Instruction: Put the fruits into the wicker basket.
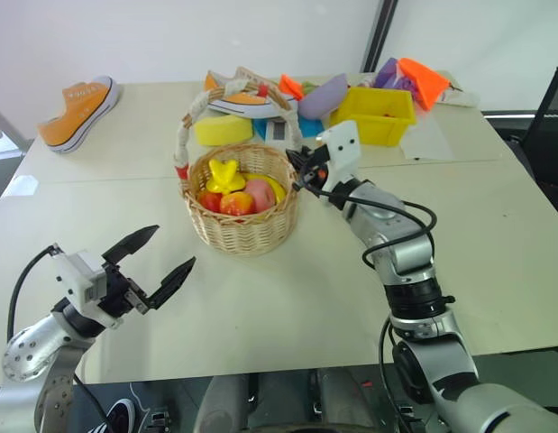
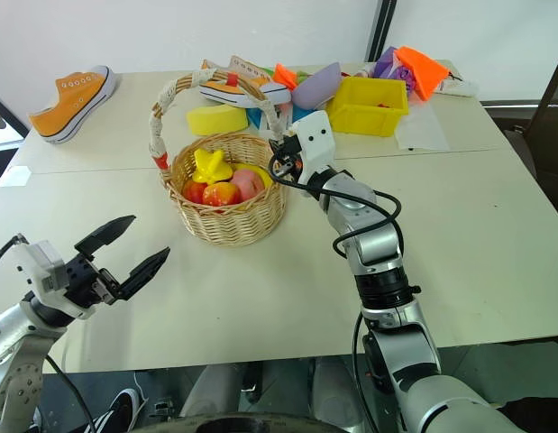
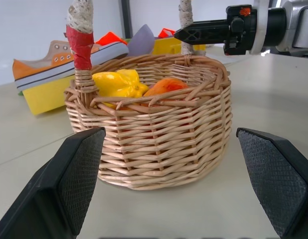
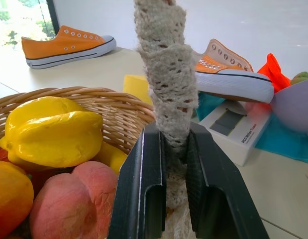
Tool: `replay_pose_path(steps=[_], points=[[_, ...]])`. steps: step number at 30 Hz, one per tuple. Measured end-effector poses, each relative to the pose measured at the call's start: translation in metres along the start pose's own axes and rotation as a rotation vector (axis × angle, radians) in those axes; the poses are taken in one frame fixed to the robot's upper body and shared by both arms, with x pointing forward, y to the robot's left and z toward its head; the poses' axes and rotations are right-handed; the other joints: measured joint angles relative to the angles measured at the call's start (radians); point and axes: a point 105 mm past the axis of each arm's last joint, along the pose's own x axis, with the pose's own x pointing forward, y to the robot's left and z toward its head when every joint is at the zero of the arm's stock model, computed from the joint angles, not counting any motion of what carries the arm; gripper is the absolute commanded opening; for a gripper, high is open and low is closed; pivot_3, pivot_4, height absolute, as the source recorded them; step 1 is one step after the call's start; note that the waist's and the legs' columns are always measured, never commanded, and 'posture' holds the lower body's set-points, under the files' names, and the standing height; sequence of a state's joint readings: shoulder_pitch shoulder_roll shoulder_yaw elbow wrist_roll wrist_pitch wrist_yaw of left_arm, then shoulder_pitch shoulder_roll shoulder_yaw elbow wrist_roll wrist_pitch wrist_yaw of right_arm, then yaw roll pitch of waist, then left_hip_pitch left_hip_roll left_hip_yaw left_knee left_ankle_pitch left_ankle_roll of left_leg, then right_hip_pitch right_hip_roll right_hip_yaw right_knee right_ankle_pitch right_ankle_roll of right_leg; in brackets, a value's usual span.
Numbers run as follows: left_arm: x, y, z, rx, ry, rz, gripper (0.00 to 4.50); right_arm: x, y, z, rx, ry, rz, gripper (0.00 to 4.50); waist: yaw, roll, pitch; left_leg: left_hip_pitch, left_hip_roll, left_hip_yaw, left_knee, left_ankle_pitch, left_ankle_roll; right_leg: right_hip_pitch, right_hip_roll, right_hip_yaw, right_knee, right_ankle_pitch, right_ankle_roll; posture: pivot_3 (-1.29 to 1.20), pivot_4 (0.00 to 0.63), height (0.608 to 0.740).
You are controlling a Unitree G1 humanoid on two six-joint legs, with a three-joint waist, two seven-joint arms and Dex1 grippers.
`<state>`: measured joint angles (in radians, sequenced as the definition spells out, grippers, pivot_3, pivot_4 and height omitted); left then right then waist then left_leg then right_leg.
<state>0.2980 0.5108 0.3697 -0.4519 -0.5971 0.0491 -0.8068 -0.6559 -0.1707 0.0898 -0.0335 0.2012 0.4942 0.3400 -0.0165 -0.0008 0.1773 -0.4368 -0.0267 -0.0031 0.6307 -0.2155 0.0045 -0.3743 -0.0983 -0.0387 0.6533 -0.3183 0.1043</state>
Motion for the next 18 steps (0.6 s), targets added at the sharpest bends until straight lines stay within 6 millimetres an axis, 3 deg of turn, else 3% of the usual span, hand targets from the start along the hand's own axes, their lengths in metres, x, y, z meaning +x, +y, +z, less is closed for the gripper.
replay_pose_path(steps=[3, 6, 10, 13, 18], points=[[0.002, 0.000, 0.001, 0.003, -0.007, -0.009, 4.50, -0.005, -0.012, 0.000, -0.002, 0.008, -0.027, 0.02, 0.007, 0.000, 0.000, 0.000, 0.000, 0.000, 0.000, 0.000, 0.000, 0.000, 0.000, 0.000, 0.000, 0.000, 0.000, 0.00, 0.150, 0.740], [0.004, 0.000, 0.003, 0.007, -0.016, -0.020, 4.50, -0.022, -0.049, 0.005, -0.024, 0.022, -0.109, 0.02, 0.012, 0.000, 0.000, 0.000, -0.001, 0.000, 0.001, 0.000, 0.000, 0.001, -0.001, 0.000, -0.002, 0.000, 0.000, 0.00, 0.150, 0.740], [0.009, 0.002, 0.003, 0.004, -0.026, -0.039, 4.50, -0.076, -0.133, 0.017, -0.069, 0.051, -0.330, 0.02, 0.026, 0.000, 0.000, 0.000, -0.001, 0.000, 0.000, 0.000, 0.000, 0.001, -0.001, 0.000, -0.002, 0.000, 0.000, 0.00, 0.150, 0.740], [0.028, -0.004, 0.003, -0.021, -0.056, -0.106, 4.50, -0.123, -0.180, 0.019, -0.066, 0.071, -0.491, 0.02, 0.030, 0.000, 0.000, 0.000, 0.000, 0.001, 0.000, 0.000, 0.001, 0.002, 0.000, 0.000, -0.002, 0.000, 0.000, 0.00, 0.150, 0.740], [0.056, -0.032, 0.003, -0.070, -0.078, -0.296, 4.50, -0.167, -0.207, 0.011, -0.063, 0.085, -0.616, 0.02, 0.004, 0.001, 0.000, 0.000, 0.002, 0.003, 0.000, 0.000, 0.001, 0.001, 0.001, 0.001, 0.000, 0.000, 0.000, 0.00, 0.150, 0.740]])
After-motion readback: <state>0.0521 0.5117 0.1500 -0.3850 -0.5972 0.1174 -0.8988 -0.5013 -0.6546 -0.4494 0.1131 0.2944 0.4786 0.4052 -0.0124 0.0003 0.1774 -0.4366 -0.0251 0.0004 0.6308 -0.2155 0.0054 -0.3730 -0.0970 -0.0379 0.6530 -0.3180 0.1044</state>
